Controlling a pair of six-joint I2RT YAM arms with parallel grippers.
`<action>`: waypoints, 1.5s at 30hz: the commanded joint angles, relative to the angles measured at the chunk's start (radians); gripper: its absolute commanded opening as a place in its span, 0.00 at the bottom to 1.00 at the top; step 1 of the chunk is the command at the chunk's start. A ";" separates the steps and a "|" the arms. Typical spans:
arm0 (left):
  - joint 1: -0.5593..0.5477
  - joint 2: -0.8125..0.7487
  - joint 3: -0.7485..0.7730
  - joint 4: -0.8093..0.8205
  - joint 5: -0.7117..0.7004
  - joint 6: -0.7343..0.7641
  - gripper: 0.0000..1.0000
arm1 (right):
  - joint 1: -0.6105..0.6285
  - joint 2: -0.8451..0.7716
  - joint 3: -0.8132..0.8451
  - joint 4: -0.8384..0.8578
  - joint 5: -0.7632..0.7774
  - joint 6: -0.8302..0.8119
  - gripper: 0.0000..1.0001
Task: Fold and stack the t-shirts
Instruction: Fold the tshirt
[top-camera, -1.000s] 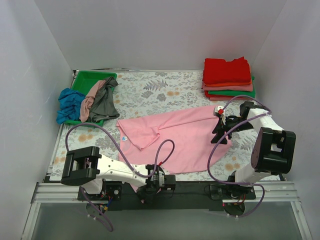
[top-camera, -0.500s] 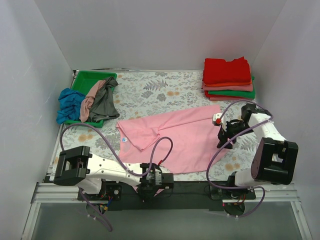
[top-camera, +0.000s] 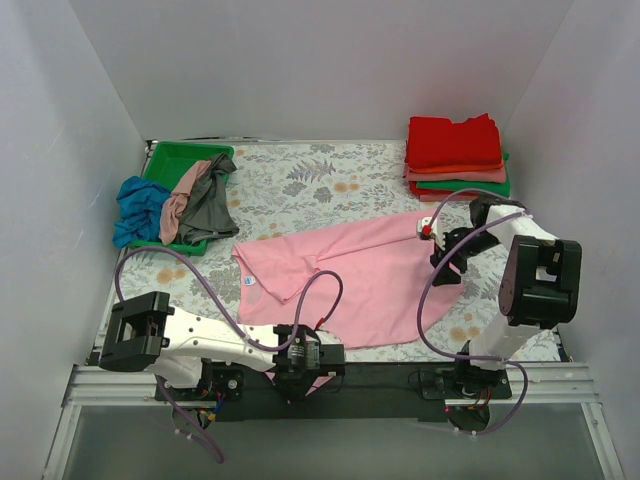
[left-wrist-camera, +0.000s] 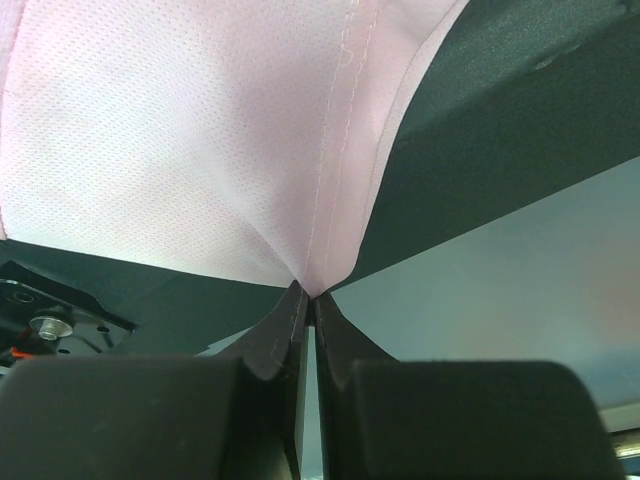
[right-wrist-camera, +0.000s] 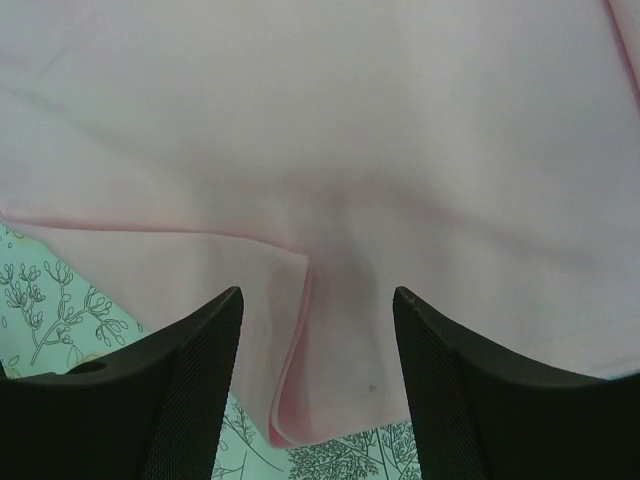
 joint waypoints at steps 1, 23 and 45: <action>-0.004 -0.057 -0.001 0.001 -0.013 -0.018 0.00 | 0.029 0.032 0.036 0.012 0.007 0.041 0.68; 0.097 -0.192 -0.005 -0.002 -0.042 -0.012 0.00 | 0.048 0.012 -0.011 0.054 0.071 0.122 0.01; 0.324 -0.356 -0.056 0.081 0.107 0.087 0.00 | 0.089 0.044 -0.005 0.057 -0.005 0.122 0.49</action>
